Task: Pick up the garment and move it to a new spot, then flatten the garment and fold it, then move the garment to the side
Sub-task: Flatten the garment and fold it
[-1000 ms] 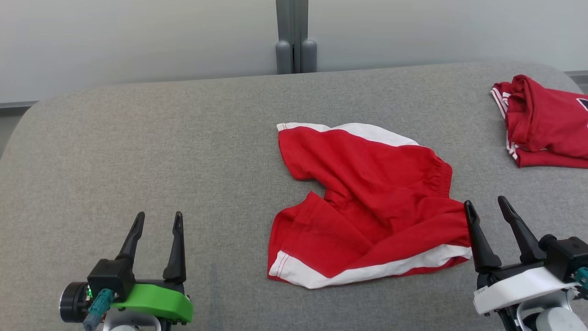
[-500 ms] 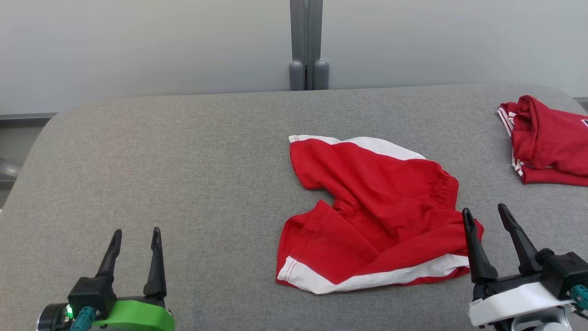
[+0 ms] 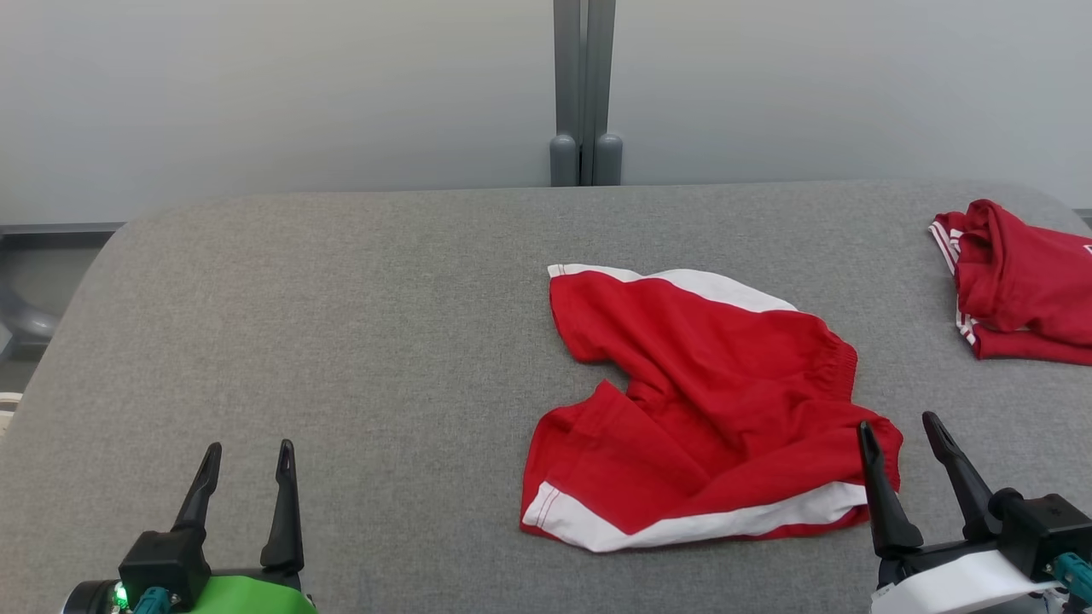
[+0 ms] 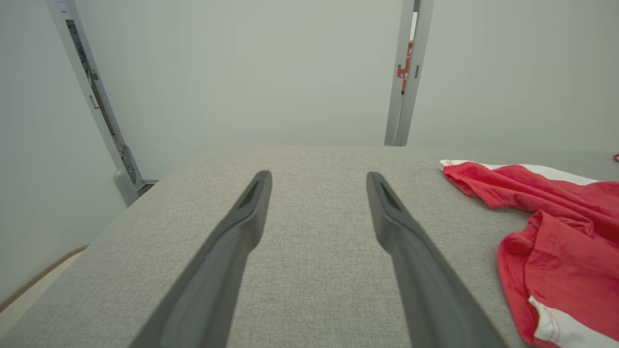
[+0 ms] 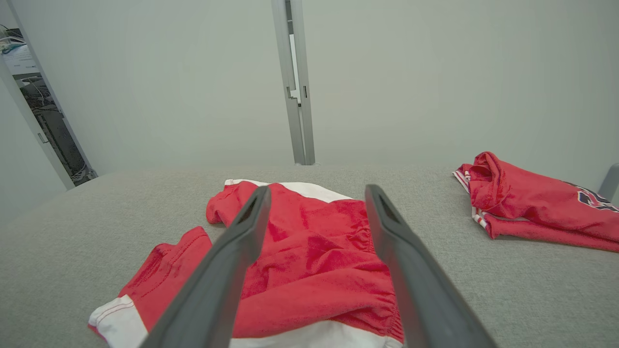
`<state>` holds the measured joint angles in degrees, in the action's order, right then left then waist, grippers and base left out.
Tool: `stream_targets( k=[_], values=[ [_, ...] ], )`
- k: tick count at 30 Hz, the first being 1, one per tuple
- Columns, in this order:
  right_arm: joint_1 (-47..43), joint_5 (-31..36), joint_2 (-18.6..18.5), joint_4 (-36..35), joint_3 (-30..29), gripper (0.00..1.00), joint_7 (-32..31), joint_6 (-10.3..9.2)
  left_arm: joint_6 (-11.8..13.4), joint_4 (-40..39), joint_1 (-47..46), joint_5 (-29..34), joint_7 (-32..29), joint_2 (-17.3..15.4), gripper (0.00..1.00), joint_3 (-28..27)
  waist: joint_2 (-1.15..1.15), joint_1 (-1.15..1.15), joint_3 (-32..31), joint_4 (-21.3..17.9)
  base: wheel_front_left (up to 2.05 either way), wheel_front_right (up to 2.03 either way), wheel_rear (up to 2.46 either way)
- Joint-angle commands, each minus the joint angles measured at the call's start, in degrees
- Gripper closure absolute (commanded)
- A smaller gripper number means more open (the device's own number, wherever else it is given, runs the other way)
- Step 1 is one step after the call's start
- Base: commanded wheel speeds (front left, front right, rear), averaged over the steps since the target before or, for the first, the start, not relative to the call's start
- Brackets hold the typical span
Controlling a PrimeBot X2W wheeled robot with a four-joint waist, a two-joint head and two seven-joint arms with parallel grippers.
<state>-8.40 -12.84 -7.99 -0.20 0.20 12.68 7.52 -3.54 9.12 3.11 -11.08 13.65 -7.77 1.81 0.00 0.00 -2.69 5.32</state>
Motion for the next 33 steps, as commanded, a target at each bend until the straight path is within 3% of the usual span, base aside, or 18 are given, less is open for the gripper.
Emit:
stream_targets(
  k=[1,33],
  values=[
    [-0.87,0.46,0.05,-0.28,0.09,0.0,-0.13,-0.08,0.33,-0.42,0.96,-0.5,-0.23,-0.24,0.0,0.0,0.0,0.0,-0.09,-0.08,0.0,0.0,0.0],
    [-0.78,0.61,-0.67,0.92,0.06,0.0,-0.84,-0.08,0.69,-1.25,0.6,-1.52,-0.66,-0.74,0.0,2.23,0.0,0.0,0.04,-0.98,0.0,0.0,0.0]
  ],
)
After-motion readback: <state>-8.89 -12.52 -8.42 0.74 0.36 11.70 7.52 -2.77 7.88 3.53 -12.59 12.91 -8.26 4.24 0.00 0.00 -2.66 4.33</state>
